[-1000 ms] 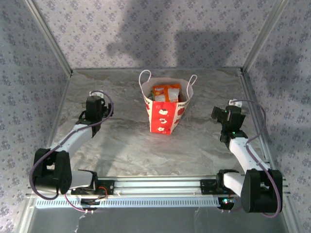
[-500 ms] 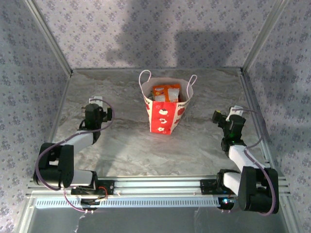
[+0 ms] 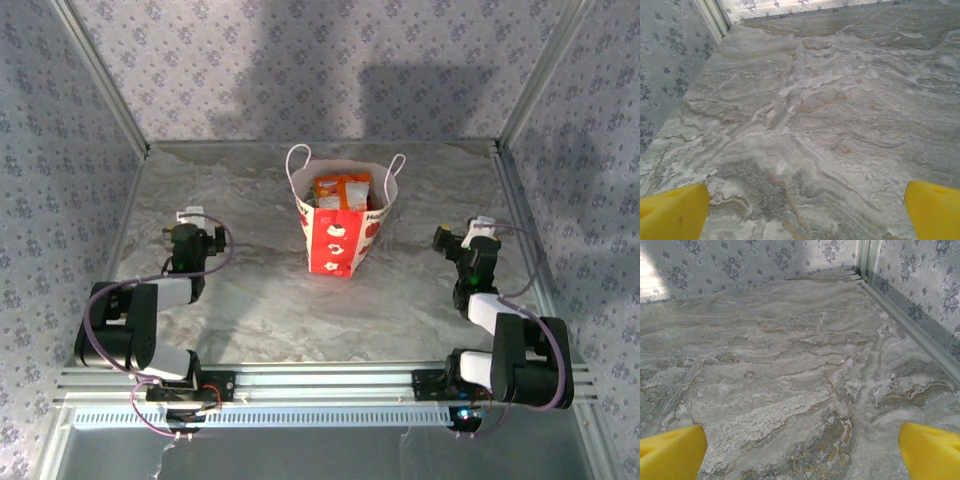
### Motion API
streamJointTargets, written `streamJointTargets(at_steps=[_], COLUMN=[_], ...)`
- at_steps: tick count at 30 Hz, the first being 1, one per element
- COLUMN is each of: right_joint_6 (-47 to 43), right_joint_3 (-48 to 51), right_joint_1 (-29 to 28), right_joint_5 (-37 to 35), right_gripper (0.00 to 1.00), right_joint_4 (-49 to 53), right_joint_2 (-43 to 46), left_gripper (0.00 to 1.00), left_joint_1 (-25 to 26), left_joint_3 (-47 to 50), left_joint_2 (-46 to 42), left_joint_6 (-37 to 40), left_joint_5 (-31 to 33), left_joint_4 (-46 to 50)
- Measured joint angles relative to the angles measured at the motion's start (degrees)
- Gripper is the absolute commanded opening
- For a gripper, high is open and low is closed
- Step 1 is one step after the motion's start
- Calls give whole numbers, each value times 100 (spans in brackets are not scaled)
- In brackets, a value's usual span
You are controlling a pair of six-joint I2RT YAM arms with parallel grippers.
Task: Place the snacks into the paper bag
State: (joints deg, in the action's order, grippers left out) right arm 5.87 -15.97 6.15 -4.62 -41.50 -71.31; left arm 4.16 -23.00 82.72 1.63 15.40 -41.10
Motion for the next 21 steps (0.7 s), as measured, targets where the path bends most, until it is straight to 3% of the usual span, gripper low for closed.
streamJointTargets(at_steps=[13, 21], right_joint_6=[-129, -341], right_joint_3=[177, -323], right_joint_1=[-9, -232], right_joint_5=[275, 262], right_gripper=[100, 100], right_joint_4=[-1198, -839], right_joint_2=[-1217, -1486], left_gripper=[100, 100], left_joint_1=[-186, -382], left_joint_3=[264, 101], left_joint_2=[516, 516], left_joint_6=[-37, -170], left_joint_5=[-540, -826], left_joint_4=[-737, -592])
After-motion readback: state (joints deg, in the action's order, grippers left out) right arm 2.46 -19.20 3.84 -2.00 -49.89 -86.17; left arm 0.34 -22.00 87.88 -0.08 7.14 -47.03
